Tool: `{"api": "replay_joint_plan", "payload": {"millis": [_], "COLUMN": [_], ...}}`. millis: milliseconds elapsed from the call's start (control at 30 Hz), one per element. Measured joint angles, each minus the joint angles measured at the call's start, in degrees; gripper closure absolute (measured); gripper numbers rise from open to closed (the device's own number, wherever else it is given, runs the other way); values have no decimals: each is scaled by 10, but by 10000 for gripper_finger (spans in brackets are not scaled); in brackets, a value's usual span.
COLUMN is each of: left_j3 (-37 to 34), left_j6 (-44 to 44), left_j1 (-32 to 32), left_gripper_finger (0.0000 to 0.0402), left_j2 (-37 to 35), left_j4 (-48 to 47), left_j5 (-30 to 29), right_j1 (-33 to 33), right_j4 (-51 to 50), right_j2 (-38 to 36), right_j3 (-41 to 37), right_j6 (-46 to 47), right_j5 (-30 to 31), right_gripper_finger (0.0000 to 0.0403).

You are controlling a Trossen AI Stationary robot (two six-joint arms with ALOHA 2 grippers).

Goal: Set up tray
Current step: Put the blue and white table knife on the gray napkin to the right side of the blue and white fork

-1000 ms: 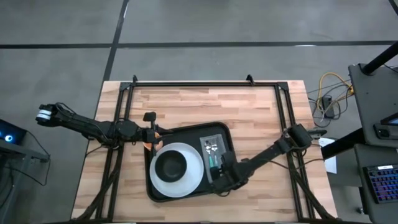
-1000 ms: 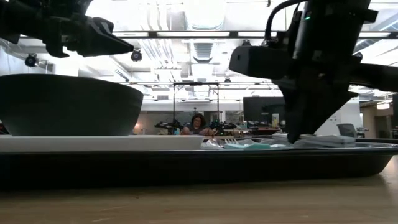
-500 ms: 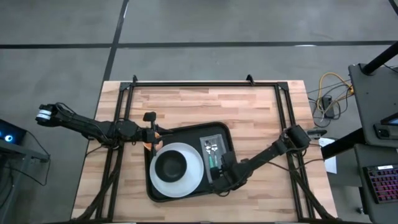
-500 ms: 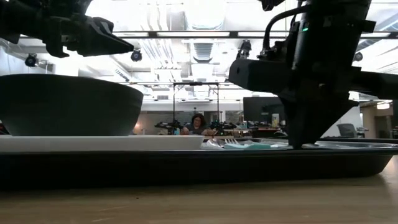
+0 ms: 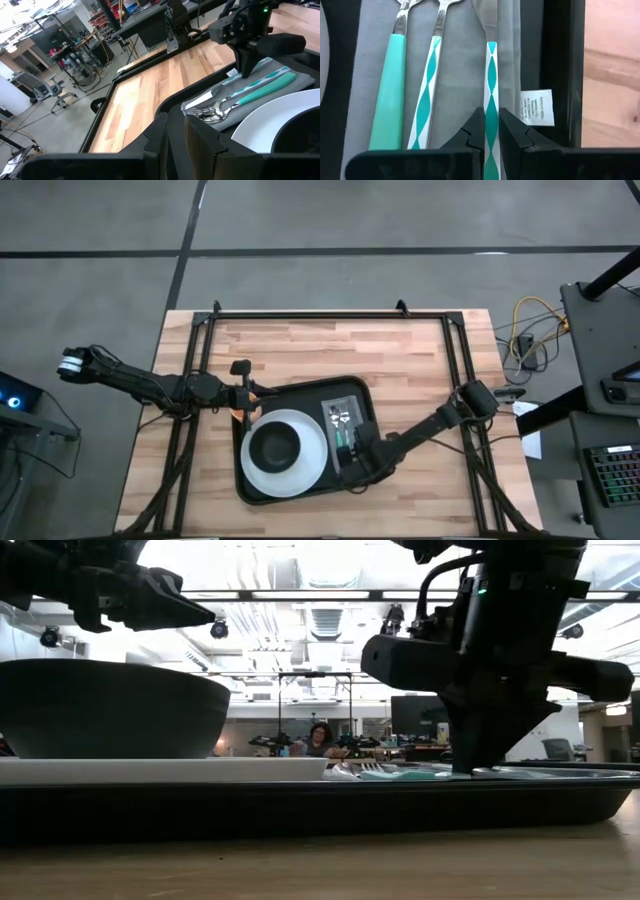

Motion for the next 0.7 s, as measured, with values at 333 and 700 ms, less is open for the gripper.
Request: {"api": "replay_joint_plan", "payload": {"millis": [333,700], "left_j3": [0,0], "left_j6": [0,0], "left_j1": [0,0], "left_gripper_finger": [356,356], "left_j2": [0,0], "left_j4": [0,0], "left_j5": [0,0], "right_j1": [-12,-12], "right_j4": [7,15], "right_j2": [1,2], "right_j3": [0,0], "right_j6": [-18,-18], "right_j5": [2,2], "right_gripper_finger": [381,353]}}
